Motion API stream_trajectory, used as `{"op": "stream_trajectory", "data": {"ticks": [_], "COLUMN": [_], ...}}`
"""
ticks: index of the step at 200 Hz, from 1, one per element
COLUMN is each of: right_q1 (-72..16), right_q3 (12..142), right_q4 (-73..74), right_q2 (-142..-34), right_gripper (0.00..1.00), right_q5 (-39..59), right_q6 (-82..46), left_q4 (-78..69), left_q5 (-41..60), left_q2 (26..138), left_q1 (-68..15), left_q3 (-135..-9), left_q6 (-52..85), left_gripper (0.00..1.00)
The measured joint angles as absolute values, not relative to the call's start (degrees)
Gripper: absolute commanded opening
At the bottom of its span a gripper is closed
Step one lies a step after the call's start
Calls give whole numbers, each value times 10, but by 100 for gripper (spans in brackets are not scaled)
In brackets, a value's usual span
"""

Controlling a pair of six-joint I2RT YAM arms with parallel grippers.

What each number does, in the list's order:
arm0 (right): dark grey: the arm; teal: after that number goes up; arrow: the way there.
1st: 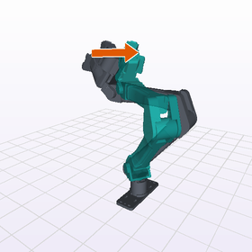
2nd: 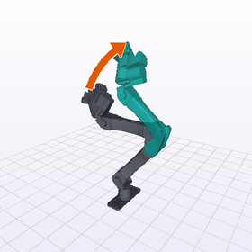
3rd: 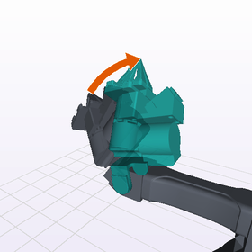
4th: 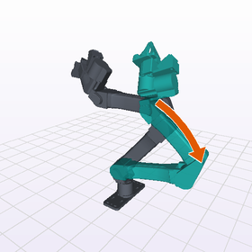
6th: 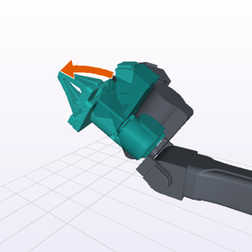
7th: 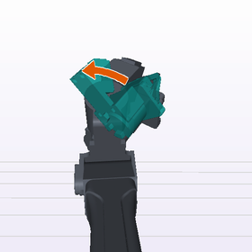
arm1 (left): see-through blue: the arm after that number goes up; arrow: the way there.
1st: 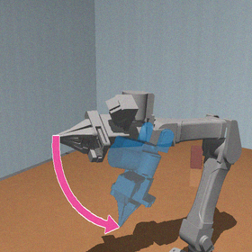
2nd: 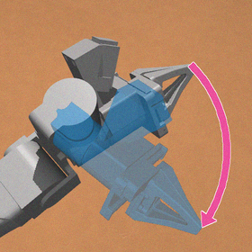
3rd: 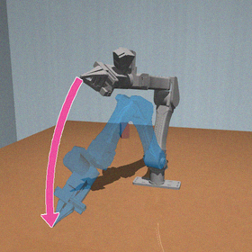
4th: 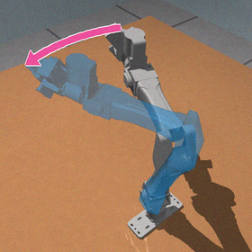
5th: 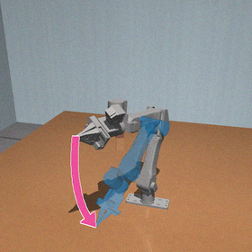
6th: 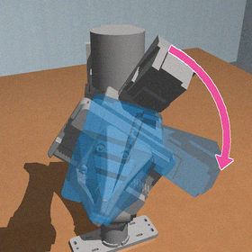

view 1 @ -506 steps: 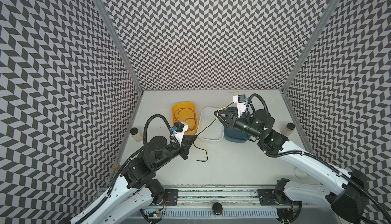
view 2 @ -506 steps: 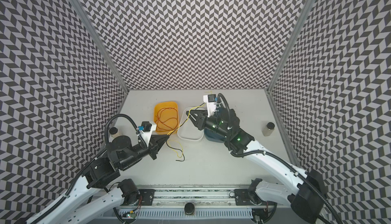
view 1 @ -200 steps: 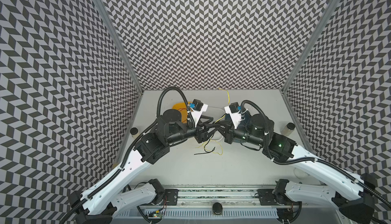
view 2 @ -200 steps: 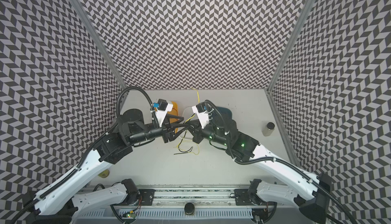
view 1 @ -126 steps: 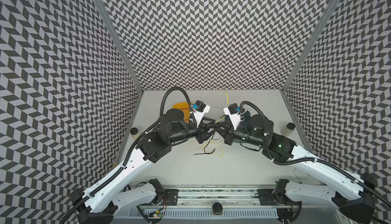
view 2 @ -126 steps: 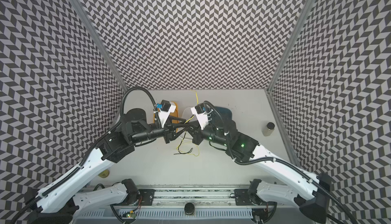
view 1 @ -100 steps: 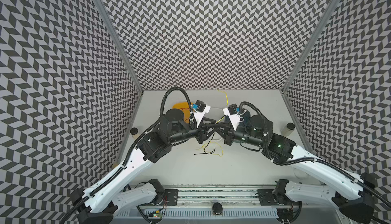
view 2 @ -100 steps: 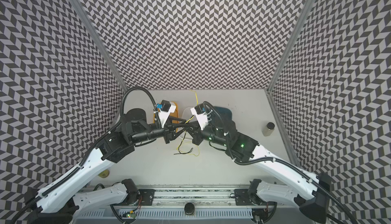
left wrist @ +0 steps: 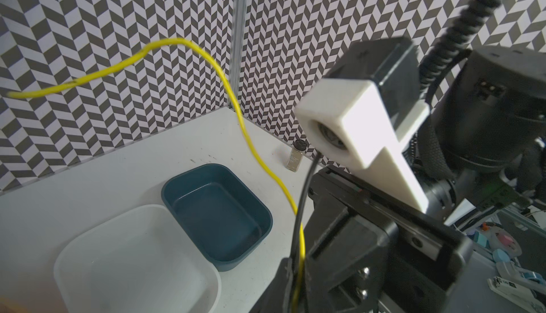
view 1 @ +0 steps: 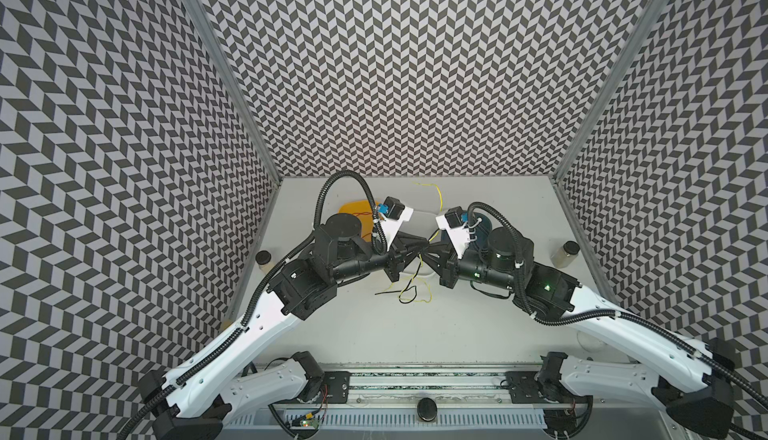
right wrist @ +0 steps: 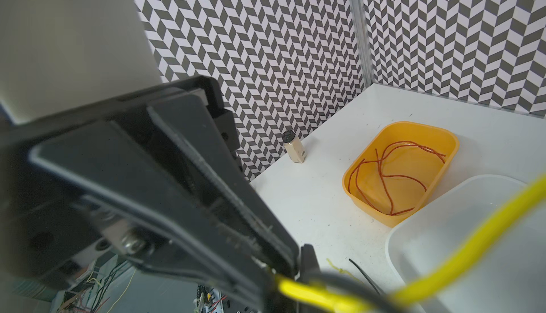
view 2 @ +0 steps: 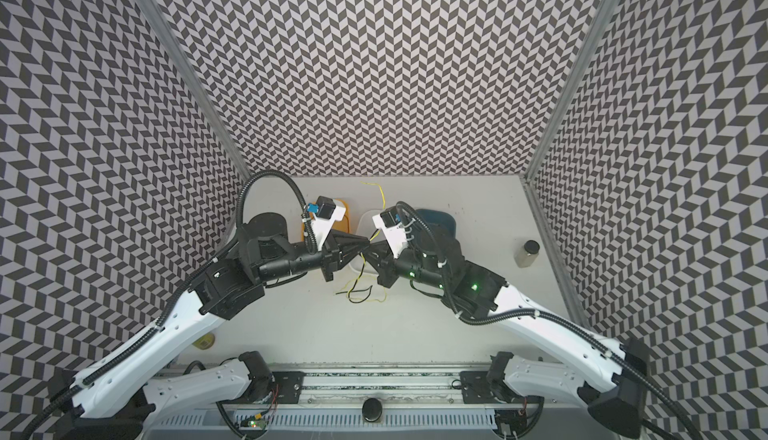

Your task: Untangle the cables

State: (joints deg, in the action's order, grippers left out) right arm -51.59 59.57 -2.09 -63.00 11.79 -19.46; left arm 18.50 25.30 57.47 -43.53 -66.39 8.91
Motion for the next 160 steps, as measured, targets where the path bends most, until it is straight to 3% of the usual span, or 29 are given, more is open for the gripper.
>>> {"op": "stream_trajectory", "data": {"ticks": [17,28,72,94,141,160], "right_q1": [-516,-517,-519,-519,-519,-519], "right_q3": [596,596,596,595,588,586], "right_q4": [-20,-21,-21,-20,-19,-18], "right_q2": [-630,-630,-630,-630,-630,-630], "right_gripper": [0,0,0,0,0,0], "right_q5": [119,119,121,121,126,136], "right_q6": [-193,-192,-184,-182,-174,-170], "left_q4": [185,186,193,194,171,140], "left_q5": [252,251,238,230,226,233], "left_q2": [575,575,571,561,518,512], "left_q1": [-434,-432,-430,-423,-389,-362], "left_q3": [-664,-664,-664,-664,-664,-665], "left_q6": [91,91,90,92,112,139], "left_gripper": [6,18,45,51,75,78]}}
